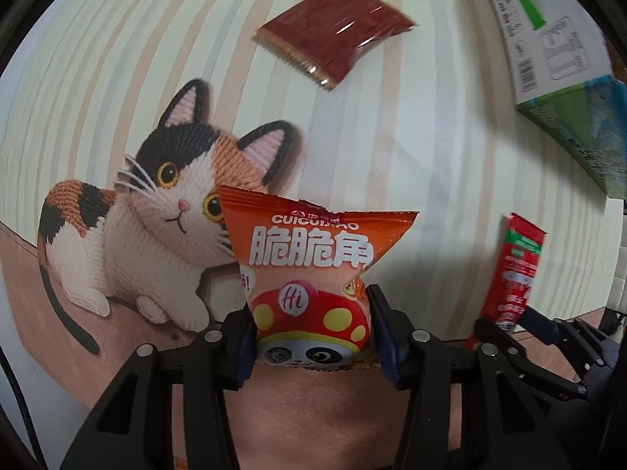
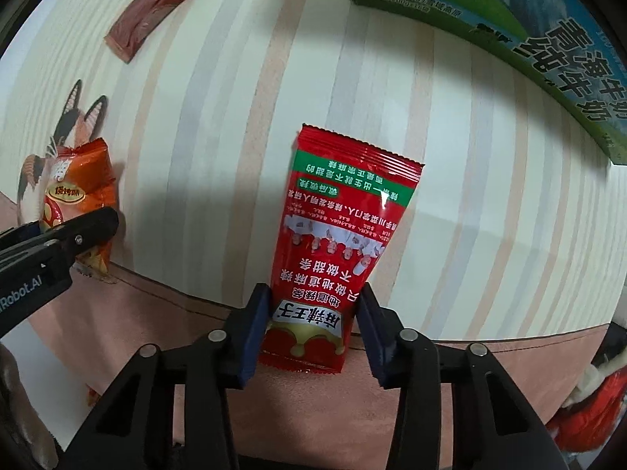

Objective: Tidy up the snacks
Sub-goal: 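Carry both packs over the box and open both tools to drop them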

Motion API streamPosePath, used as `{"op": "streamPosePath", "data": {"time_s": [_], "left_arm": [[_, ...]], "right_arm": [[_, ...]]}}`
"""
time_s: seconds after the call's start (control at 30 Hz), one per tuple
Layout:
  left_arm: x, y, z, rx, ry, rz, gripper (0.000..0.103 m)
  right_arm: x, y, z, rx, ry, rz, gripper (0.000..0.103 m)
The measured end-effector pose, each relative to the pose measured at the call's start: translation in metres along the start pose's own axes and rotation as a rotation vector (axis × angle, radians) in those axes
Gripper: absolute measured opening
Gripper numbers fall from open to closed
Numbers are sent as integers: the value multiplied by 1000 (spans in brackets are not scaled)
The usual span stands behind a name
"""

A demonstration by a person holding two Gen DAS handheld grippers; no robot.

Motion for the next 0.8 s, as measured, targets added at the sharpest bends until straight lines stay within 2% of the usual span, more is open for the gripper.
{"op": "streamPosePath", "data": {"time_s": [0.27, 0.47, 0.63, 0.8], "left_arm": [[33, -18, 36, 55, -42, -55, 47], [76, -27, 99, 135, -108, -131, 47], [133, -14, 157, 203, -148, -205, 47], [210, 19, 202, 226, -165, -288, 47]], "right_arm": [[8, -24, 32, 83, 104, 10, 43], [28, -46, 99, 204, 197, 28, 43], [81, -52, 172, 329, 262, -4, 43], [150, -36, 234, 416, 310, -68, 43]]}}
Point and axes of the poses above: each gripper's, at about its wrist camera, not at the fingertips, and z roughly against the way its jaws point, x to its right, y to its top, the point moved 9 cm from there along -z, roughly the way its jaws point, and after that the axes turned 14 degrees about -x, right-handed, at the moved point
